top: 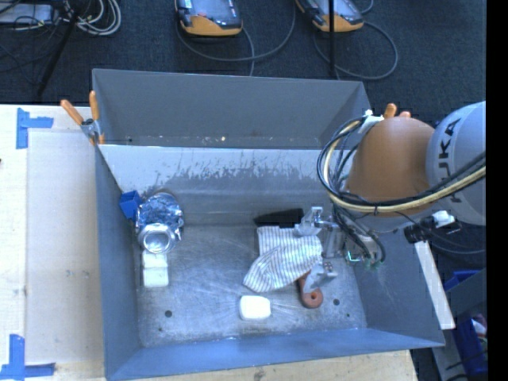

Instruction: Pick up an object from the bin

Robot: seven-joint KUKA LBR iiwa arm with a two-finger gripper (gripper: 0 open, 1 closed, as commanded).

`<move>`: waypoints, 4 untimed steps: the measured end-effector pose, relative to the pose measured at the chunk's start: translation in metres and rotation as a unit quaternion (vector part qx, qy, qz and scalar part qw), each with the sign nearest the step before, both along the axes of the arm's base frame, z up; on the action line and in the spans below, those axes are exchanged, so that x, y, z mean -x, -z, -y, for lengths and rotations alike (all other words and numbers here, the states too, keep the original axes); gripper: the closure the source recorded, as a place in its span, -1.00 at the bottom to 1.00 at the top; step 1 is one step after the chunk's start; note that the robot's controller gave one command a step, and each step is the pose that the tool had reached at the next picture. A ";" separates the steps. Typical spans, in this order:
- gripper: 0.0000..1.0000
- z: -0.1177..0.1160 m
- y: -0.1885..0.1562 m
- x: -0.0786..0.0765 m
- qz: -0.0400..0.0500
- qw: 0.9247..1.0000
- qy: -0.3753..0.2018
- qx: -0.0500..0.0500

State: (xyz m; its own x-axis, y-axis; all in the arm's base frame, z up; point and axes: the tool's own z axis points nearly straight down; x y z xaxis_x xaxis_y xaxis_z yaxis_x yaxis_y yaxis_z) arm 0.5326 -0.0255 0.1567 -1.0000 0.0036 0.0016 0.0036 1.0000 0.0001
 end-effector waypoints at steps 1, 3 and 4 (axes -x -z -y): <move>1.00 -0.015 0.074 -0.034 0.015 1.000 -0.007 -0.005; 1.00 -0.034 -0.038 -0.024 0.001 1.000 -0.019 0.000; 1.00 -0.034 -0.038 -0.024 0.001 1.000 -0.019 0.000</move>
Offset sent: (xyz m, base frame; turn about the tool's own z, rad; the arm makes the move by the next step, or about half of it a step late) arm 0.0000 0.0000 0.0000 0.0000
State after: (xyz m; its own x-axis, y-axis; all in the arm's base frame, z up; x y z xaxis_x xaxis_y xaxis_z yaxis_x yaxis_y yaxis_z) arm 0.5562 0.0088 0.1942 -0.9994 -0.0352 -0.0005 -0.0352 0.9994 0.0006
